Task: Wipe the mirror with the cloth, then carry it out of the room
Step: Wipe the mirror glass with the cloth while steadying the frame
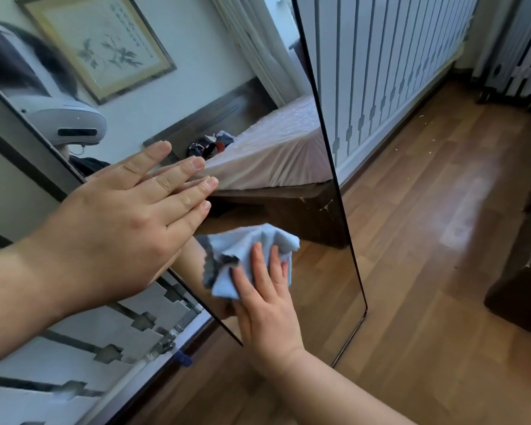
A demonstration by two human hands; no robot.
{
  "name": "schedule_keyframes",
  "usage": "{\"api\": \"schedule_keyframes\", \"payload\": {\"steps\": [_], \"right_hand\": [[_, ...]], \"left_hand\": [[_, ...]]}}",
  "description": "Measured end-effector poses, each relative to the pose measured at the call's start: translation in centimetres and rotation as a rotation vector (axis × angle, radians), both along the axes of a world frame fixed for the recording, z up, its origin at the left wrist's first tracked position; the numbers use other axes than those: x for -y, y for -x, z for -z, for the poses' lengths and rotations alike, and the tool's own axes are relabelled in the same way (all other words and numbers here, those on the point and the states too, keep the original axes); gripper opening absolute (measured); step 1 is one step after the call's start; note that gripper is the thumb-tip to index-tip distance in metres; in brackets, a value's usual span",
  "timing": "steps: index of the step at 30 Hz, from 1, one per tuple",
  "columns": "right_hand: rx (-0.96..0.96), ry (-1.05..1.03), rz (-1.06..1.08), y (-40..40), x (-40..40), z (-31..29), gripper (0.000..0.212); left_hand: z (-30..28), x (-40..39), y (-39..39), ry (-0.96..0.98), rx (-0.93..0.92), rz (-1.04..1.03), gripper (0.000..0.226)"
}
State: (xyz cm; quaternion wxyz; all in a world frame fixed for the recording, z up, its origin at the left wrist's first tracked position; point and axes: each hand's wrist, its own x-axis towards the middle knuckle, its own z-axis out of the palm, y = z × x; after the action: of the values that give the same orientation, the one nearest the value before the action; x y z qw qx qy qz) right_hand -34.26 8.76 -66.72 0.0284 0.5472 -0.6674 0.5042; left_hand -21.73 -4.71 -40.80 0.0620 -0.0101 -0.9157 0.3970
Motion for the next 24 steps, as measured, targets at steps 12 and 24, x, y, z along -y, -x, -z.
{"api": "schedule_keyframes", "payload": {"steps": [12, 24], "right_hand": [[1.366, -0.279, 0.451, 2.1, 0.3, 9.1, 0.055], [2.060, 0.110, 0.086, 3.9, -4.2, -17.0, 0.032]], "left_hand": [[1.6, -1.2, 0.4, -0.012, -0.063, -0.049, 0.048], [-6.2, -7.2, 0.8, -0.422, -0.111, -0.209, 0.038]]}}
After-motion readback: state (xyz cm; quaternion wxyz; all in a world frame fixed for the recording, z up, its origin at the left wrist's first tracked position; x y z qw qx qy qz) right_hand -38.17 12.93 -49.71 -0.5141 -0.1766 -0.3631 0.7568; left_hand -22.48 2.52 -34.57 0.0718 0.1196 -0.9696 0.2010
